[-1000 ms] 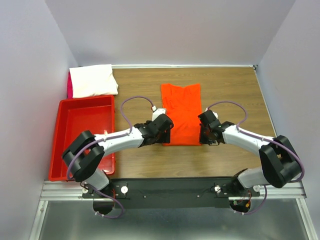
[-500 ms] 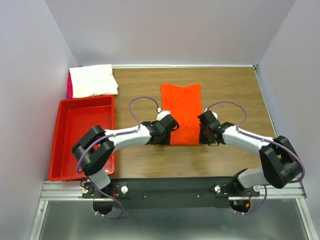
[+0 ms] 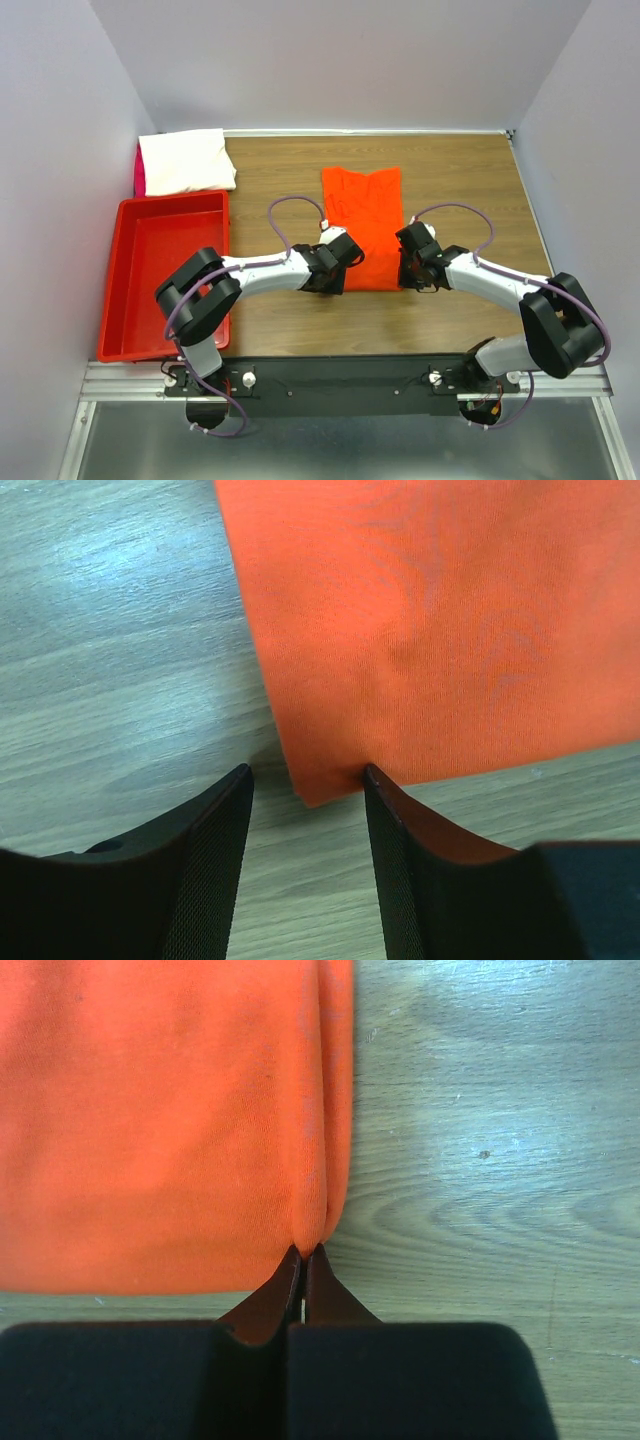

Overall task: Fold and stack the t-shirts
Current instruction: Fold the tshirt

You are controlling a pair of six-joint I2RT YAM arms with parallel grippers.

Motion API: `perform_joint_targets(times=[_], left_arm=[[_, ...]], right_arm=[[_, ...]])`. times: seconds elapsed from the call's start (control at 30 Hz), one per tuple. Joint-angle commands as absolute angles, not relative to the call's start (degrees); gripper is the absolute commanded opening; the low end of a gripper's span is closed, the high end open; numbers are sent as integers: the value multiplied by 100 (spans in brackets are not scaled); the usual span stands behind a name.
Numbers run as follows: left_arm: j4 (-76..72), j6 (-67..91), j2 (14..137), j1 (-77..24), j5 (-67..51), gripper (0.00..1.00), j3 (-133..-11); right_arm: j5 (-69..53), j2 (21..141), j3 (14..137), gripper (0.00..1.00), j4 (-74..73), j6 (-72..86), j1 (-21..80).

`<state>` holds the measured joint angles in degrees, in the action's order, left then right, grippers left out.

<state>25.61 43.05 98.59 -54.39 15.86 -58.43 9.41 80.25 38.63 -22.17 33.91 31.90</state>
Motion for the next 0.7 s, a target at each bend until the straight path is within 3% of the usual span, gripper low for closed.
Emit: perform_joint_targets(times=[0.0, 0.27, 0.33, 0.37, 0.4, 0.57, 0.67], left_arm=[[2619, 4298, 10098, -5458, 1503, 54, -5862], [2575, 4263, 10143, -5458, 1380, 34, -5792], [2566, 4245, 10116, -5458, 1354, 21, -5766], [2558, 4236, 10081, -5458, 1336, 5, -5731], [2584, 4236, 10055, -5458, 1319, 0, -5722], [2768, 4298, 9625, -5563, 1204, 0, -5493], [3119, 4631, 9133, -6045, 1134, 0, -5222]], right_arm=[[932, 8262, 3551, 1, -2549, 3340, 3261], [879, 8226, 3542, 1, -2549, 3331, 3261], [696, 8253, 3551, 1, -2549, 3270, 3261], [607, 8253, 3551, 1, -2549, 3252, 3269], [528, 8201, 3542, 1, -2558, 3208, 3261], [35, 7770, 3621, 1, -3031, 3418, 3506], [-174, 7516, 3709, 1, -3655, 3875, 4217]])
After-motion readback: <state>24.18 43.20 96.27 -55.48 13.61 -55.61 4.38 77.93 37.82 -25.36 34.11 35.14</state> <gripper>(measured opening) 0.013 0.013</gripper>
